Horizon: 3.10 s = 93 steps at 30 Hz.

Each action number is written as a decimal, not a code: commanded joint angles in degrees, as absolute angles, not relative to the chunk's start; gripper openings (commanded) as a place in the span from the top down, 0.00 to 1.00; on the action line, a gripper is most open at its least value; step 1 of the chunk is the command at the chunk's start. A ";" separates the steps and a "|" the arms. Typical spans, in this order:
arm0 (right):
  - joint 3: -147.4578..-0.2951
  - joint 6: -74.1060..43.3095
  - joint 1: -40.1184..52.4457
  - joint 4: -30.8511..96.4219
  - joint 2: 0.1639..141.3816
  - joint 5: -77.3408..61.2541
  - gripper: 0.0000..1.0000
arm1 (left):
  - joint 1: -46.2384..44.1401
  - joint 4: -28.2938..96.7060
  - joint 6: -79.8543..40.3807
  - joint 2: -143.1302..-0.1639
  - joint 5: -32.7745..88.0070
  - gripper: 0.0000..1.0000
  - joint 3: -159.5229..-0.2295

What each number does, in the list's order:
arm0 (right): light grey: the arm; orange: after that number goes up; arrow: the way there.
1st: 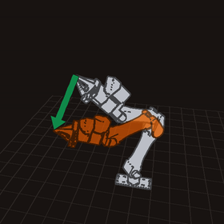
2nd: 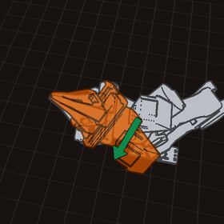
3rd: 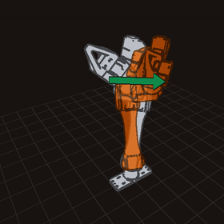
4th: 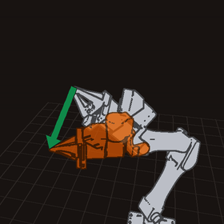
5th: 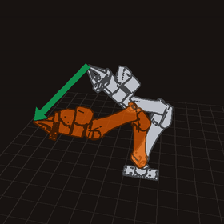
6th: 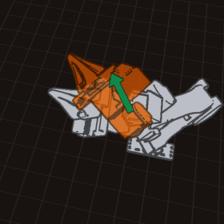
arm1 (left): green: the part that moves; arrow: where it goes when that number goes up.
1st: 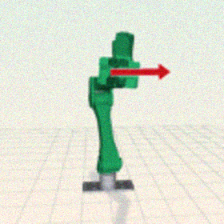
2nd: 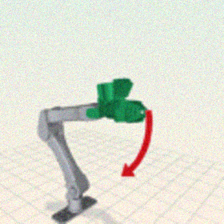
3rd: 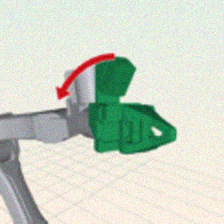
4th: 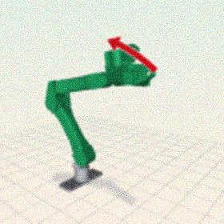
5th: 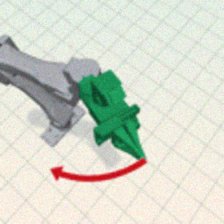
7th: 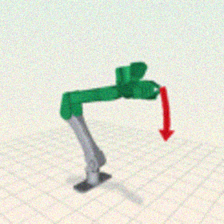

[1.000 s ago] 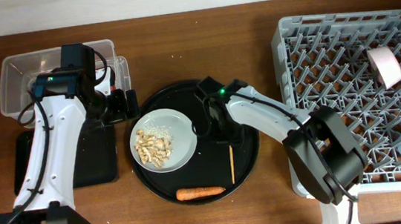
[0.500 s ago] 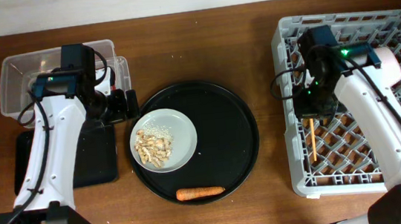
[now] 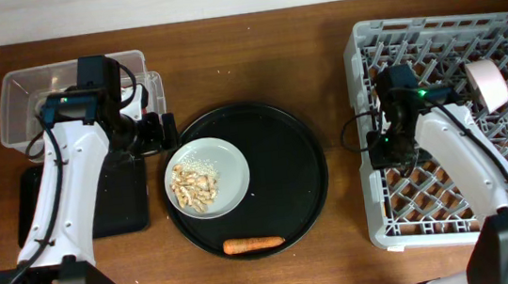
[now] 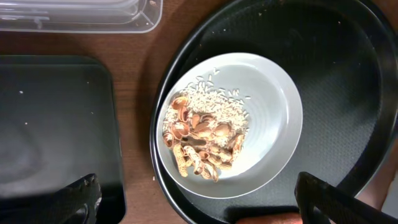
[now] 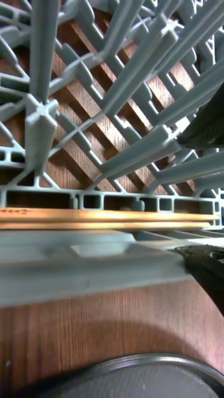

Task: Sort waste into correct bins and load items into the dishwasher rack
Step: 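Place the second chopstick in the dish rack, then grasp the grey plate edge with the left gripper and lift, then carry the grey plate left over the black tray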

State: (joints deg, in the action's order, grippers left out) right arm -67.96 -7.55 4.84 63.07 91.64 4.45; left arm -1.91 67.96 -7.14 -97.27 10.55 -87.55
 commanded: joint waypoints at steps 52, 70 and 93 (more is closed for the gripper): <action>-72.53 -4.47 -10.52 68.62 76.34 -12.23 0.40 | -35.14 61.80 -28.67 -123.96 -6.11 1.00 -87.94; -72.53 -3.36 -10.52 69.06 76.34 -11.38 0.40 | -33.50 86.02 -31.46 -120.75 -13.37 1.00 -104.20; -72.53 -3.20 -10.52 70.26 76.34 -9.87 0.40 | 3.09 69.95 -2.63 -98.24 8.56 1.00 -81.08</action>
State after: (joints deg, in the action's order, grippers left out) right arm -72.86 -3.84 -10.37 69.95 76.23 -10.44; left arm 0.49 71.35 -10.55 -99.74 1.67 -81.80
